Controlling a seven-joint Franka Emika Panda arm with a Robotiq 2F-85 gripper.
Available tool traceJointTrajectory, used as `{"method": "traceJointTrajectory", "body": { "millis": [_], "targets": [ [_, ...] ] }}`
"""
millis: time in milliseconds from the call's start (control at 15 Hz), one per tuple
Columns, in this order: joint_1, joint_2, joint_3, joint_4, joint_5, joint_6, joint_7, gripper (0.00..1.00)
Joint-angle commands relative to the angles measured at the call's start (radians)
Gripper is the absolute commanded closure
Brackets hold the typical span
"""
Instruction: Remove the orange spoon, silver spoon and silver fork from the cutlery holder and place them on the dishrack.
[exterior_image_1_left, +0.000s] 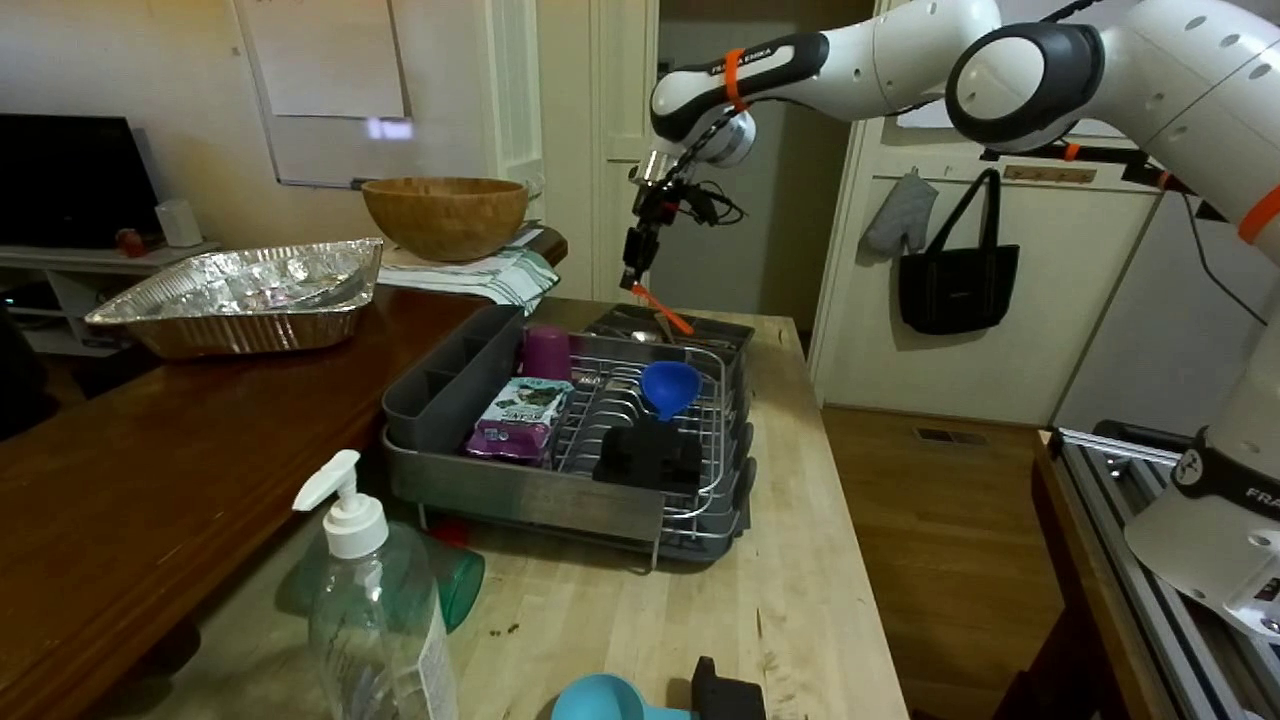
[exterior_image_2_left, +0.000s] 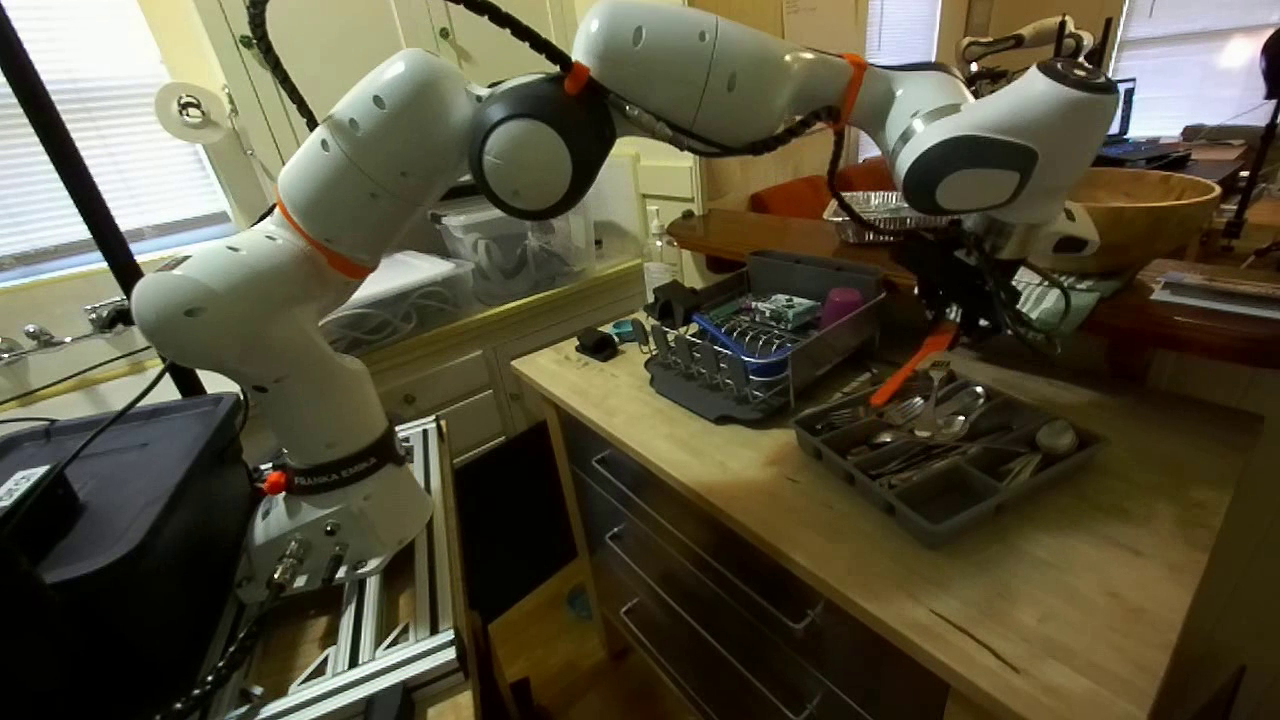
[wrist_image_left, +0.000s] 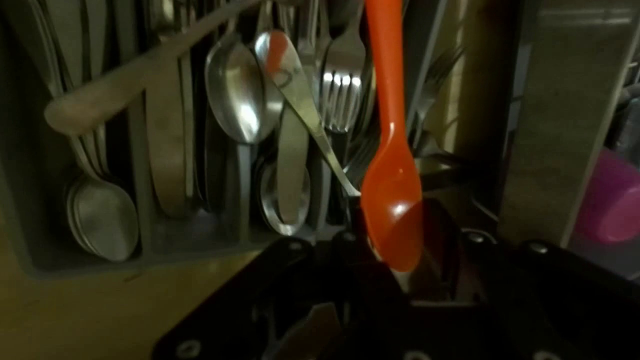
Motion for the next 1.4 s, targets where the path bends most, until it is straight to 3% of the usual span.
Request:
{"method": "traceJointTrajectory", "body": {
  "millis": [0, 200, 600, 667, 733, 1133, 1200, 1333],
  "targets": [
    [0.037, -0.114, 0.037, -0.135, 0.000, 0.094, -0.065, 0.92],
    [0.086, -0.207, 0.053, -0.229, -0.027, 0.162, -0.103, 0.92],
    [0.183, -0.350, 0.058, -0.387, -0.052, 0.339, -0.301, 0.92],
    [0.182, -0.276, 0.048, -0.271, -0.023, 0.275, -0.239, 0.92],
    [0.191, -0.289, 0.048, -0.282, -0.022, 0.282, -0.244, 0.67],
    [0.186, -0.283, 0.041, -0.278, -0.023, 0.282, -0.241, 0.67],
    [0.186, -0.283, 0.041, -0.278, -0.023, 0.282, -0.241, 0.92],
    [0.210, -0.275, 0.033, -0.250, -0.052, 0.301, -0.243, 0.92]
  ]
}}
